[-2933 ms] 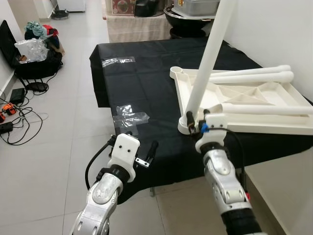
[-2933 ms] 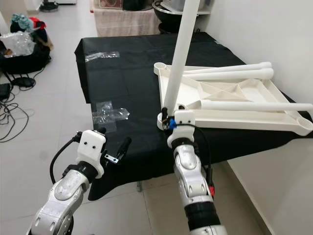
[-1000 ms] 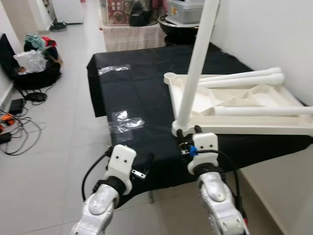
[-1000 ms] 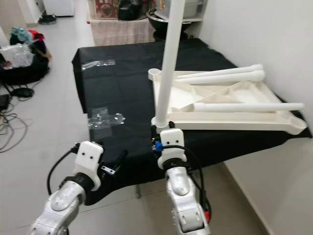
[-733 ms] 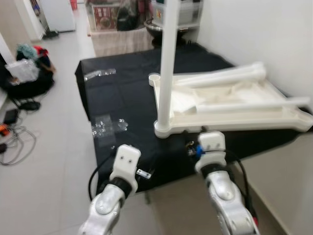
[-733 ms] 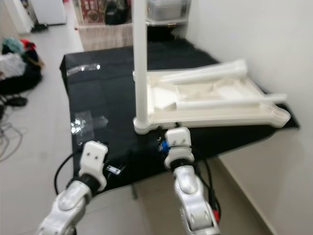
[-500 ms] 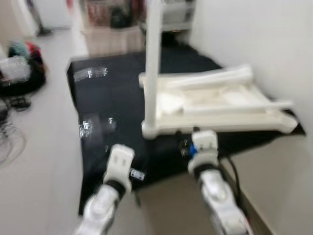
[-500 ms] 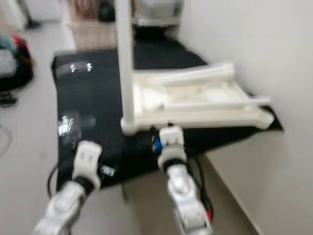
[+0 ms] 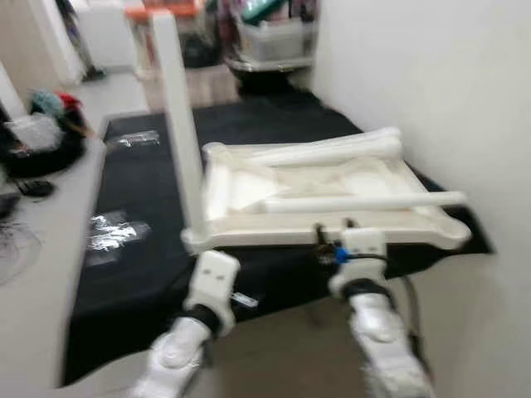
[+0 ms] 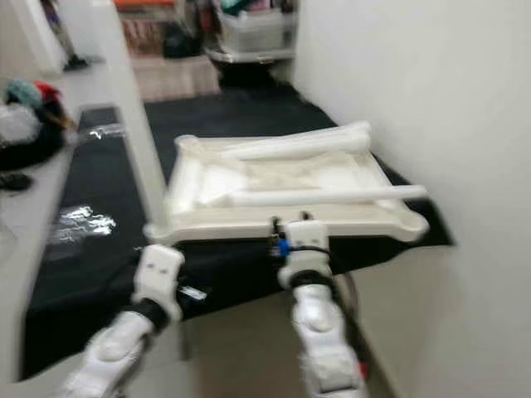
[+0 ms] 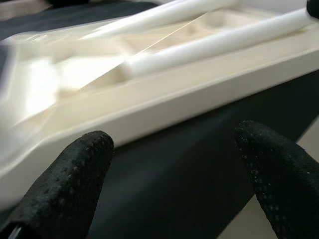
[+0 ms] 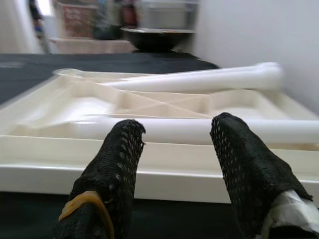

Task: Building children table

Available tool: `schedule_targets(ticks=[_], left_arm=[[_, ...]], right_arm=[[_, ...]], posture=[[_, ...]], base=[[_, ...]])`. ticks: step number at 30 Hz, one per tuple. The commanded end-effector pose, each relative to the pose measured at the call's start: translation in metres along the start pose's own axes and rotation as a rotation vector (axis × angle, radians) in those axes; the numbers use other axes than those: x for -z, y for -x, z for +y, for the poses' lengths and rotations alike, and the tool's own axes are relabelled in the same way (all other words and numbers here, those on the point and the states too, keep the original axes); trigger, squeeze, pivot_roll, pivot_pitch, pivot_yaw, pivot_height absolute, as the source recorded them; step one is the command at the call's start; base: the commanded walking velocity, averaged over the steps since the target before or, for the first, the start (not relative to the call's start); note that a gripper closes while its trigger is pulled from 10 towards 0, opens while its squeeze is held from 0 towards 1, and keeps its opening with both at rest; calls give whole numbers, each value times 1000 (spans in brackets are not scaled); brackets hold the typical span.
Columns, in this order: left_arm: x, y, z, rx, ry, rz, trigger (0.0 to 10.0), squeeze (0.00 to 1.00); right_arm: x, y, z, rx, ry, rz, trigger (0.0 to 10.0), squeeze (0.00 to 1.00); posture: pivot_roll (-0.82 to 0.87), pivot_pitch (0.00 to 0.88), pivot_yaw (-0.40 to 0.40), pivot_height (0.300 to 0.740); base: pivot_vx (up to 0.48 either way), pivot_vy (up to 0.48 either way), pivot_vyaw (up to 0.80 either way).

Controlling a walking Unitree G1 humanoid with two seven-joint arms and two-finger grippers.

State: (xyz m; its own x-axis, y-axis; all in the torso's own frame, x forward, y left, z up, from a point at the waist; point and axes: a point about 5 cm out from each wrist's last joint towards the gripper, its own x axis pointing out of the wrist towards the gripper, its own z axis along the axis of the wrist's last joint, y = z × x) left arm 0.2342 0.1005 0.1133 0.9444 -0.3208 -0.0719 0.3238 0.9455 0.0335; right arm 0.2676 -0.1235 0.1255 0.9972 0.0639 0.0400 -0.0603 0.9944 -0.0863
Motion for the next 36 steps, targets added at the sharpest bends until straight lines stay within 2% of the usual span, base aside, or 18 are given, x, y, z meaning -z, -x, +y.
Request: schedule_targets(ticks=[1,6,8,11,12,17,18,22,23,24,27,28,29,30,32,33,34,36], left_arm=[[-1,-3,-3,-10,10,-12,10000,0],[1,-3,0,-37,16,0,10000,0],[-1,-4,-1,-24,23,-3,10000,0],[-2,-4,0,-23,24,-5,10000,0],[-2,-4,0,-23,24,-5,10000,0],[-2,0,0,-14,32,0,10000,0],[-2,1,0,-15,32,4,10000,0],[-2,1,0,-17,32,6,10000,0],[-3,1,0,-20,34,7,10000,0],[-3,1,0,-20,34,7,10000,0],[-4,-1,1,-19,35,6,10000,0],[-4,-1,1,-19,35,6,10000,0],[-5,-2,1,-17,36,5,10000,0],[-5,-2,1,-17,36,5,10000,0],[-5,-2,0,-2,45,9,10000,0],[-5,-2,0,-2,45,9,10000,0],[-5,-2,-2,23,51,17,10000,0],[-5,-2,-4,42,55,18,10000,0]], right_arm=[[3,0,-5,13,-6,15,10000,0],[4,1,-5,12,-8,20,10000,0],[-3,-7,-9,23,-42,26,10000,0],[-21,-25,-16,69,-112,47,10000,0],[-21,-25,-16,69,-112,47,10000,0],[-61,-44,-27,121,-246,-14,10000,0],[-72,-47,-26,109,-258,-45,10000,0],[-78,-49,-24,97,-258,-65,10000,0],[-86,-54,-21,2,-211,-93,10000,0],[-86,-54,-21,2,-211,-93,10000,0],[-78,-68,-23,-111,-42,-16,10000,0],[-78,-68,-23,-111,-42,-16,10000,0],[-72,-76,-25,-151,34,44,10000,0],[-72,-76,-25,-151,34,44,10000,0],[-79,-85,-21,-252,69,57,10000,0],[-79,-85,-21,-252,69,57,10000,0],[-100,-100,-18,-359,146,17,10000,0],[-111,-108,-17,-409,190,-1,10000,0]], posture=[[-21,0,-39,740],[-13,0,-40,740],[-8,0,-44,740],[-25,12,-30,740],[-25,12,-30,740],[-30,44,-21,740],[-30,46,-23,740],[-30,46,-23,740],[-40,72,-14,740],[-40,72,-14,740],[-37,73,-16,740],[-37,73,-16,740],[-33,81,-16,740],[-33,81,-16,740],[-32,85,-15,740],[-32,85,-15,740],[-33,95,-24,740],[-33,97,-25,740]], base=[[0,0,0],[0,0,0],[0,0,0],[0,0,0],[0,0,0],[0,0,0],[0,0,0],[0,0,0],[0,0,0],[0,0,0],[0,0,0],[0,0,0],[0,0,0],[0,0,0],[0,0,0],[0,0,0],[0,0,0],[0,0,0]])
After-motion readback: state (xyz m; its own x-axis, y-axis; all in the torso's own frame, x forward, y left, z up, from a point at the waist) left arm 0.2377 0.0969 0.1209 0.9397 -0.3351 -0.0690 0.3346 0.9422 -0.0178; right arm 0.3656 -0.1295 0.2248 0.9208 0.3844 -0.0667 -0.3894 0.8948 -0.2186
